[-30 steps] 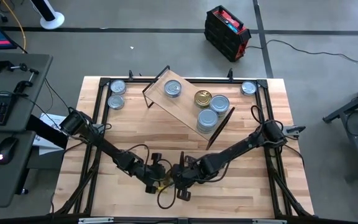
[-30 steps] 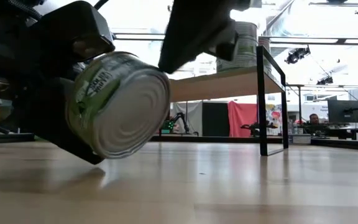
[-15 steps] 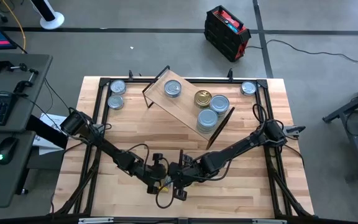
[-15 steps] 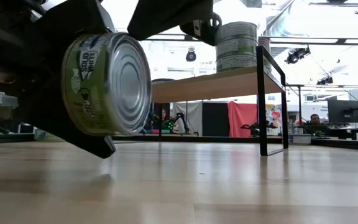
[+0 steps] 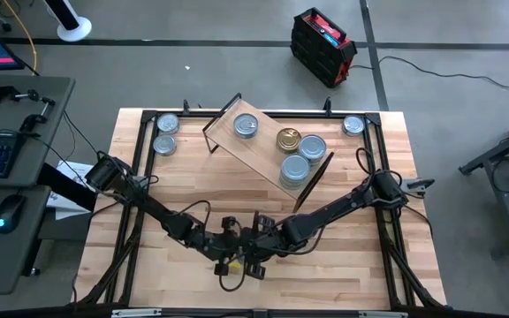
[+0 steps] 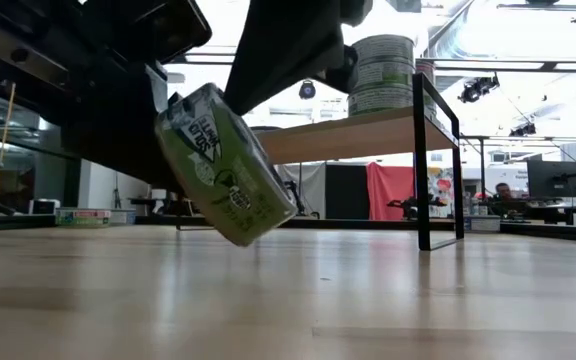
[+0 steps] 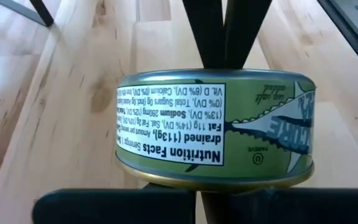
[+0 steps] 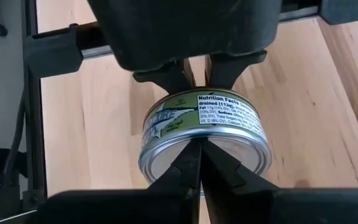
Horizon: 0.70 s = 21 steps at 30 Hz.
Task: Stack canned seafood by type on shelf
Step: Stack the green tuna can on top of the other green tuna can on the shelf
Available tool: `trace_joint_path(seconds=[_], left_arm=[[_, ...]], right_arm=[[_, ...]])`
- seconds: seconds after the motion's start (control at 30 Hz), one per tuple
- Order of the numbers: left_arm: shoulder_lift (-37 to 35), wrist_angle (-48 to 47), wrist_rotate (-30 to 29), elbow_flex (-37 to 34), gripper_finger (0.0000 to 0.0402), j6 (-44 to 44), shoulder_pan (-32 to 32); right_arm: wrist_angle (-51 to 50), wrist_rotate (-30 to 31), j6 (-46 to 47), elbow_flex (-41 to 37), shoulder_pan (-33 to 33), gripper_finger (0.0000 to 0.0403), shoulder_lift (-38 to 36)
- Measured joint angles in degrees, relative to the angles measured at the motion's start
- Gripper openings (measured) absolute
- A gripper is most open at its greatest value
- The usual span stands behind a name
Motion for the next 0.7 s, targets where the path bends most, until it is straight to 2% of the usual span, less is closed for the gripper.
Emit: trace_joint_path(seconds=[0.4,0.7], left_arm=[[0.00,-0.11,-0.14,0.02,0.0000,-0.17,0.02],[0.00,0.90,-0.18,0.02,0.0000,-0.32,-0.07]], right_arm=[[-3.34,-0.14,1.23,-0.74,0.11,0.0000,-0.02],[-7.26,-3.03,2.50,-0.76,0.45,0.0000,0.31]])
